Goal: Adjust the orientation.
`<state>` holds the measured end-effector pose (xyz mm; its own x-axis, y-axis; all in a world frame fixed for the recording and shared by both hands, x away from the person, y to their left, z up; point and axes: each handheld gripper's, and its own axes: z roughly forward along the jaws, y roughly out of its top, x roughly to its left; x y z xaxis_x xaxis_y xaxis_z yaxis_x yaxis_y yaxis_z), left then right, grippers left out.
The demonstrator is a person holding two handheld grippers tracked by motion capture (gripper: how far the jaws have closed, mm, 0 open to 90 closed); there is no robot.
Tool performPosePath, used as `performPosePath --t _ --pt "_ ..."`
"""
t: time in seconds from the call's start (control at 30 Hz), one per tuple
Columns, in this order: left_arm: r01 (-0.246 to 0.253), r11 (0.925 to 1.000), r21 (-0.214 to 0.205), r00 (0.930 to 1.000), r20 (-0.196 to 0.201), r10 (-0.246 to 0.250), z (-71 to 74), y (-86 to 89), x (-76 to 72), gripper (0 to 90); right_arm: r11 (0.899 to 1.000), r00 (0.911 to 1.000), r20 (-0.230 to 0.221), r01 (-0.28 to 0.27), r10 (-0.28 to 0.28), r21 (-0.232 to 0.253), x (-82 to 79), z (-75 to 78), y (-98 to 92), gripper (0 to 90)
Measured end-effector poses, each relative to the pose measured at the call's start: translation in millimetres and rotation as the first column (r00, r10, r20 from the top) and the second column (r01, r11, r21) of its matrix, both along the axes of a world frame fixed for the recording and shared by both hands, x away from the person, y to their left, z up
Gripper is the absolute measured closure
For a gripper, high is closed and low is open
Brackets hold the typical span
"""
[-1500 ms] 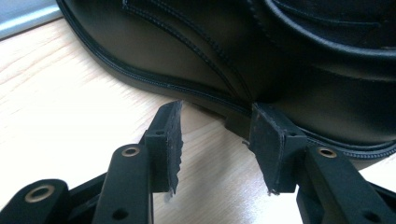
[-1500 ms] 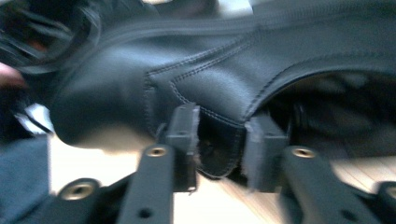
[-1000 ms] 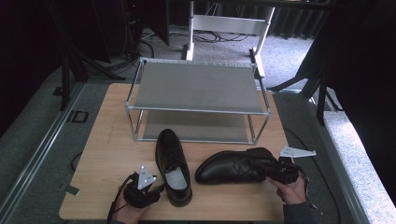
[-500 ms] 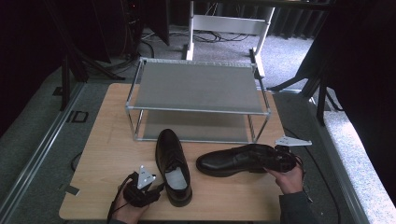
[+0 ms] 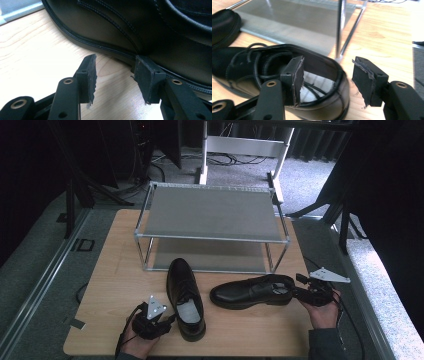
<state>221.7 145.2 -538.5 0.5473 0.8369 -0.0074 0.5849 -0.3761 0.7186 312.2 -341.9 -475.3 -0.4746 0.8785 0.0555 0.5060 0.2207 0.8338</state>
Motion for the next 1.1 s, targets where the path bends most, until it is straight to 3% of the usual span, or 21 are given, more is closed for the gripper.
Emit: performPosePath --t 0.17,0.23,0.3,0.47,0.7,0.8,0.9,1.0,1.1 --pt "0.0 1.0 0.0 1.0 -0.002 0.0 -0.8 0.3 1.0 52.7 1.0 0.9989 -0.047 -0.007 0.006 -0.024 9.0 -4.7 -0.9 45.0" --pt "0.0 1.0 -0.001 1.0 -0.003 0.0 -0.8 0.3 0.9 52.9 1.0 0.9965 -0.084 -0.006 0.003 -0.029 12.8 -10.5 -1.0 55.7" --pt "0.0 1.0 -0.003 1.0 -0.004 0.0 -1.0 0.4 1.0 52.9 0.999 0.9968 -0.079 0.007 -0.009 -0.031 9.6 -9.5 -2.4 61.7" --pt "0.007 1.0 0.006 0.9999 -0.011 -0.006 -2.4 -1.5 1.1 53.4 0.999 0.9948 -0.097 -0.036 0.032 -0.035 -7.6 -1.8 -8.7 64.1" --pt "0.012 0.9999 -0.004 0.9997 -0.021 -0.012 -2.3 -0.8 1.9 54.5 0.994 0.9856 -0.132 -0.105 0.105 0.012 -31.7 3.7 -20.3 62.9" --pt "0.014 0.9999 -0.007 0.9996 -0.023 -0.014 -2.3 -0.7 2.1 55.4 0.992 0.9802 -0.156 -0.123 0.122 0.006 -36.5 6.3 -21.2 61.2" --pt "0.014 0.9998 -0.014 0.9996 -0.025 -0.014 -2.6 -0.5 2.3 55.4 0.993 0.9801 -0.161 -0.113 0.116 0.023 -31.9 4.0 -19.7 54.5" --pt "0.017 0.9998 -0.012 0.9995 -0.026 -0.017 -2.4 -0.9 2.3 56.4 0.996 0.9799 -0.181 -0.087 0.083 -0.015 -25.1 1.9 -14.0 54.2" --pt "0.021 0.9996 -0.017 0.9994 -0.028 -0.022 -2.5 -1.0 2.6 57.7 0.995 0.9774 -0.19 -0.099 0.092 -0.025 -26.9 3.8 -10.2 55.7"
